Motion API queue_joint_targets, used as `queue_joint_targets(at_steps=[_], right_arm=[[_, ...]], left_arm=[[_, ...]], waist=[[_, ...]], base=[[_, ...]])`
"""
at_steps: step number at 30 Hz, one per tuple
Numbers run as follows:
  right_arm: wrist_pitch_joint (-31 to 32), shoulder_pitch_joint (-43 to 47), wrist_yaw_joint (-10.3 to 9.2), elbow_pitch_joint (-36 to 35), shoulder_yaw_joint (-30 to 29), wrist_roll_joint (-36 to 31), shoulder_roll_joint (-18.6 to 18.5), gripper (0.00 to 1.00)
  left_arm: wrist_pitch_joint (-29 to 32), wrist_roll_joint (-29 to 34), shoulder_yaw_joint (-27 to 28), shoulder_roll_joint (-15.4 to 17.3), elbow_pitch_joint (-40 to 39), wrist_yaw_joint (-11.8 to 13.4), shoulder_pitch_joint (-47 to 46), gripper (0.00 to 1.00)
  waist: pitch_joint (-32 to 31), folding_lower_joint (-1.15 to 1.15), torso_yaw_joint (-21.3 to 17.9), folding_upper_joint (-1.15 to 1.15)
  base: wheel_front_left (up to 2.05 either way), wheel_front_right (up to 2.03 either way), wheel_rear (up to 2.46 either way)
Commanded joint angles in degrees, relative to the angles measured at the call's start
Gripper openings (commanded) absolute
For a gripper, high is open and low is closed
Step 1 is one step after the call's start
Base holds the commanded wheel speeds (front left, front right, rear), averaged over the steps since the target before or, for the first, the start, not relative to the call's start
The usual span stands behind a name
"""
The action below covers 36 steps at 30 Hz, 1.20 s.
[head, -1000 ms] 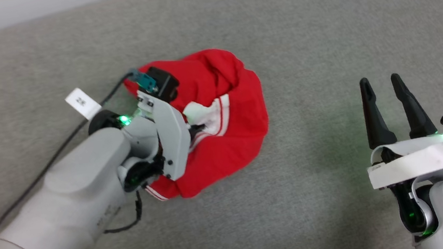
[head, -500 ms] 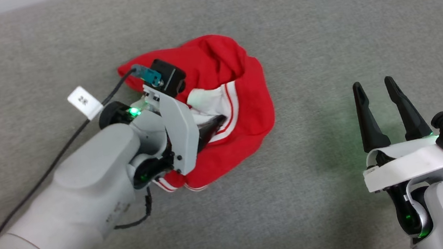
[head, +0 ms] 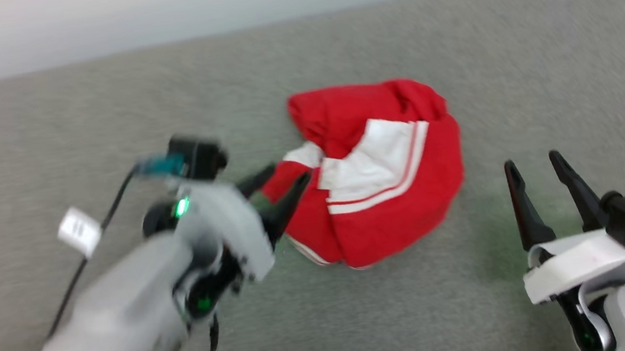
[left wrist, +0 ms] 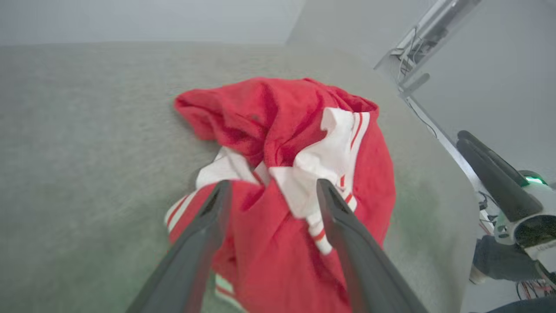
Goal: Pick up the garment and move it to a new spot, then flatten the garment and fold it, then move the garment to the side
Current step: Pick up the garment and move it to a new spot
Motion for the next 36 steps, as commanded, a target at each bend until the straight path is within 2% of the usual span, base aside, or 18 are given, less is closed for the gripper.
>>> queue_joint_targets(at_steps=[1,5,10,15,18,21,25,30,31,32,36], right_arm=[[0.0,1.1,-0.04,0.3,-0.3,-0.4,-0.5,1.00],[0.0,3.2,-0.04,1.3,-1.1,-0.4,-1.8,1.00],[0.9,6.1,-0.04,0.9,-2.9,-1.0,-3.1,1.00],[1.8,9.0,-0.04,-0.4,-4.4,-1.1,-3.7,1.00],[2.2,10.8,-0.04,-0.9,-5.2,-1.0,-3.8,1.00],[2.4,12.7,-0.04,-1.5,-6.4,-0.9,-3.6,1.00],[2.9,14.3,-0.04,-2.7,-7.8,-0.4,-3.4,1.00],[3.2,15.0,-0.04,-4.3,-8.9,0.0,-3.2,1.00],[3.3,15.0,-0.04,-4.5,-9.1,0.3,-3.1,1.00],[3.3,15.0,-0.04,-4.5,-9.1,0.3,-3.1,1.00],[3.8,14.2,-0.04,-6.0,-9.4,2.8,-2.5,1.00]], left_arm=[[-1.4,-1.4,0.2,-0.1,0.2,0.2,2.8,1.00],[-5.5,-4.8,0.8,0.7,-0.5,0.2,9.6,1.00],[-8.8,-6.1,1.8,2.2,-0.6,0.2,16.3,1.00],[-9.9,-4.7,4.6,4.4,0.0,0.2,21.6,1.00],[-10.0,-2.3,9.5,5.6,1.0,0.2,24.7,1.00],[-9.9,2.2,15.5,6.0,1.5,0.2,29.0,1.00],[-10.0,11.1,25.3,6.3,-0.3,1.8,34.1,1.00],[-10.0,23.4,39.3,4.6,-6.0,4.2,42.2,1.00],[-10.0,25.9,41.7,4.1,-7.7,4.0,43.6,1.00],[-10.0,25.9,41.7,4.1,-7.7,4.0,43.6,1.00],[-10.0,35.9,50.9,1.9,-14.0,4.4,48.8,1.00]], waist=[[-7.0,0.00,7.0,0.00],[-9.0,0.00,9.7,0.00],[-10.3,0.00,13.1,0.00],[-10.9,0.00,14.8,0.00],[-11.9,0.00,15.2,0.00],[-13.2,0.00,15.0,0.00],[-14.3,0.00,14.4,0.00],[-15.2,0.00,13.3,0.00],[-15.4,0.00,13.2,0.00],[-15.4,0.00,13.2,0.00],[-15.9,0.00,12.4,0.00]], base=[[0.00,0.00,0.00],[0.00,0.00,0.00],[0.00,0.00,0.00],[0.00,0.00,0.00],[0.00,0.00,0.00],[0.00,0.00,0.00],[0.00,0.00,0.00],[0.00,0.00,0.00],[0.00,0.00,0.00],[0.00,0.00,0.00],[0.00,0.00,0.00]])
